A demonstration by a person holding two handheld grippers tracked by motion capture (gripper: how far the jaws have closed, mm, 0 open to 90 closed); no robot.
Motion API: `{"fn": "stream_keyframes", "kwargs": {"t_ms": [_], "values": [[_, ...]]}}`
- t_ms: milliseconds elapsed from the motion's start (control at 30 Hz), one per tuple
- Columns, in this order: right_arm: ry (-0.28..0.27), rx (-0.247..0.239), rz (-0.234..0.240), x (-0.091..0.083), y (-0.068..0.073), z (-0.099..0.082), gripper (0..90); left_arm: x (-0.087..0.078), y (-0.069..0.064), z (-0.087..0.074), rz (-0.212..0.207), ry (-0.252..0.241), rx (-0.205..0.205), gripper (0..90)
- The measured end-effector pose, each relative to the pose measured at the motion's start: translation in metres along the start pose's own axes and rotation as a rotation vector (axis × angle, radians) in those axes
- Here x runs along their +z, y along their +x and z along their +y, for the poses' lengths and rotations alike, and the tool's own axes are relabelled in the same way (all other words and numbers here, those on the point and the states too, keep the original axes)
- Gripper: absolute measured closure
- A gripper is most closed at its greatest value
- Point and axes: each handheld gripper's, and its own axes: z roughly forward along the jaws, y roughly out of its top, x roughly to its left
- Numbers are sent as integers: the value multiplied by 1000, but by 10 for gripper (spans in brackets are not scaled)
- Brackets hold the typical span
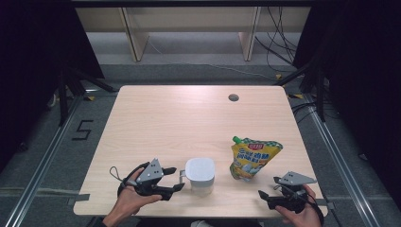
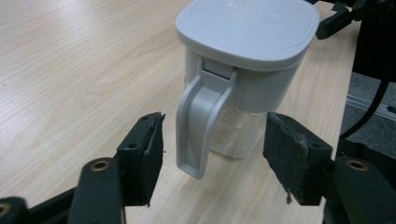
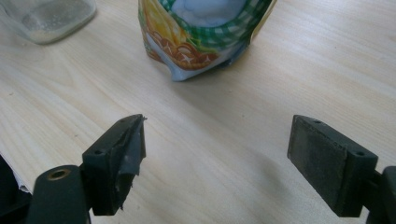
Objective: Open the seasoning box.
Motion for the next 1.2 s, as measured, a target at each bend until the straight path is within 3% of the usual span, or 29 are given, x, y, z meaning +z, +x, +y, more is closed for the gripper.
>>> {"fn": "stream_keyframes", "kwargs": {"t_ms": [33, 100, 167, 233, 267, 333, 367, 467, 567, 633, 667, 767, 800, 833, 867, 933, 1033, 1067, 1167, 1200], "values": [[-17, -4, 10, 1, 0, 0, 201, -2, 0, 0, -5, -4, -4, 405], [0, 9, 0, -1, 3, 0, 198, -5, 0, 1, -11, -12, -11, 451], [-13, -24, 1, -1, 2, 1, 198, -8, 0, 1, -21, -25, -16, 473], [-7, -27, 34, 0, 2, 2, 196, -11, 0, 2, -18, -31, -10, 569], [-13, -21, 26, 1, 3, 2, 195, -12, 1, 3, -12, -33, 11, 615], [-10, -28, 19, 1, 3, 2, 195, -14, -2, 5, -1, -51, -3, 724], [-8, -15, 19, 1, 4, 2, 195, -15, -3, 7, 18, -53, 11, 765], [-10, -27, 10, 0, 4, 2, 195, -15, -5, 10, 19, -47, 22, 855], [-5, -32, 35, 1, 3, 2, 195, -15, -7, 14, 7, -45, 9, 874], [-5, -34, 9, 1, 4, 2, 196, -14, -8, 16, -4, -56, -13, 880], [-13, -47, 3, 1, 3, 2, 196, -15, -8, 18, 3, -54, 11, 884], [-17, -34, 12, 2, 4, 1, 196, -14, -9, 23, 0, -70, -3, 890], [-11, -53, 13, 2, 2, 2, 196, -14, -8, 26, -3, -66, 16, 890], [-8, -55, 1, 1, 2, 2, 196, -14, -10, 28, 5, -72, 4, 890], [-10, -32, 12, 2, 4, 1, 197, -14, -9, 30, 0, -73, 25, 891], [-1, -15, 35, 2, 5, 1, 197, -12, -12, 34, 0, -83, 6, 891], [-15, -19, 16, 3, 6, 1, 197, -11, -12, 40, 5, -79, 31, 891], [-16, -42, 15, 3, 3, 1, 198, -10, -11, 41, 4, -81, 31, 891], [-11, -43, 13, 3, 4, 2, 198, -6, -10, 44, 10, -70, 15, 891], [-1, -29, 7, 2, 5, 2, 198, -5, -8, 45, 9, -72, 28, 891]]}}
